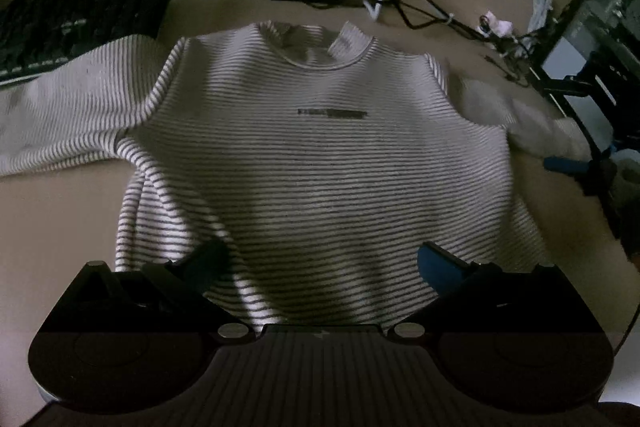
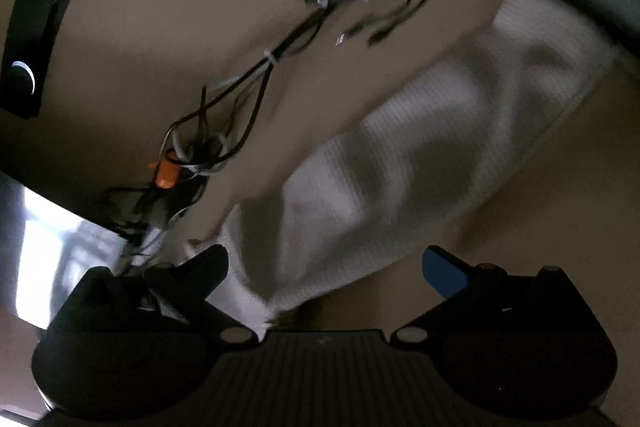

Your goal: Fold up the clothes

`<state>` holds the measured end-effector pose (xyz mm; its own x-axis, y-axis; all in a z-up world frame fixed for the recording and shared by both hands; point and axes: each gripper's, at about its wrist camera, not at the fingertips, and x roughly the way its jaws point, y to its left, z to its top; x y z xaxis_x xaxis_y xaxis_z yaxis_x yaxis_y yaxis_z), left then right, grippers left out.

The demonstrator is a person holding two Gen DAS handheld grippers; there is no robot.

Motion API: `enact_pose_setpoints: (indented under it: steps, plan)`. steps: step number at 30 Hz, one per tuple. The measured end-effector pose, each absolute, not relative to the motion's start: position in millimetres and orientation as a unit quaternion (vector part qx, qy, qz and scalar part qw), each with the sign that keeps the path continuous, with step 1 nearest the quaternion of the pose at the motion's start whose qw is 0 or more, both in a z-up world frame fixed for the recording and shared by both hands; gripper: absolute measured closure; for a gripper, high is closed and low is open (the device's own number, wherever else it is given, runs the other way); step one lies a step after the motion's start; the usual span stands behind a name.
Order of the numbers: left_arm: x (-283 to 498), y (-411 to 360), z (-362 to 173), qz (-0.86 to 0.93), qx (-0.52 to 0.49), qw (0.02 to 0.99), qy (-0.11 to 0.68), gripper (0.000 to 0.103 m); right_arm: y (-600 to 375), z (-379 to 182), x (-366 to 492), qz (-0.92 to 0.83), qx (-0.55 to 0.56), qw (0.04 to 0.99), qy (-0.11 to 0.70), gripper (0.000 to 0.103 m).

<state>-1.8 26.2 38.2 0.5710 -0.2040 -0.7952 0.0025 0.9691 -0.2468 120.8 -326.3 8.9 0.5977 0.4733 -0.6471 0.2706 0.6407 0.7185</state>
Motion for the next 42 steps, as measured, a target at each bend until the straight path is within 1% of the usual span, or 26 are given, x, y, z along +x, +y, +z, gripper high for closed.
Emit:
enact_pose_setpoints:
  steps: [3,7,13,17,18,20,22,24,31,34,37,42]
  plan:
    - [-2.4,28.1,38.3,-0.054,-0.122,0.880,0.456,0.000,-317.6,3.9,126.9,0.090,0.450,0.759,0.462,0.000]
    - [-4.1,24.1,37.7,-0.056,-0.106,0.883,0.453,0.000,-304.1,1.0,135.0,0.103,0.443,0.756,0.472,0.000]
    - [-8.9,13.8,35.4,-0.054,-0.067,0.891,0.446,0.000,-312.6,3.4,148.4,0.074,0.454,0.777,0.429,0.000]
    - [-9.6,11.9,34.7,-0.046,-0.065,0.893,0.443,0.000,-319.2,22.9,150.8,0.080,0.463,0.797,0.380,0.000]
    - [-9.9,11.7,34.5,-0.046,-0.064,0.894,0.442,0.000,-313.0,31.8,152.0,0.093,0.453,0.804,0.372,0.000]
    - [-10.6,10.3,34.0,-0.044,-0.059,0.895,0.440,0.000,-282.2,58.7,152.1,0.149,0.396,0.833,0.357,0.000]
    - [-11.3,9.0,33.4,-0.043,-0.054,0.896,0.439,0.000,-231.9,86.3,146.1,0.258,0.305,0.845,0.355,0.000]
    - [-11.9,7.7,32.9,-0.042,-0.049,0.897,0.438,0.000,-180.9,103.7,135.3,0.356,0.204,0.836,0.365,0.000]
    - [-12.0,6.6,32.1,-0.040,-0.045,0.897,0.437,0.000,-118.0,89.6,89.9,0.343,-0.014,0.867,0.361,0.000]
    - [-11.8,7.1,32.4,-0.043,-0.045,0.897,0.437,0.000,-125.7,76.1,82.5,0.298,-0.073,0.881,0.360,0.000]
    - [-11.9,6.5,31.9,-0.047,-0.038,0.898,0.436,0.000,-141.4,61.6,81.5,0.275,-0.078,0.881,0.376,0.000]
    - [-7.1,3.8,39.4,-0.059,-0.040,0.900,0.430,0.000,-185.6,57.7,85.9,0.244,0.019,0.882,0.403,0.000]
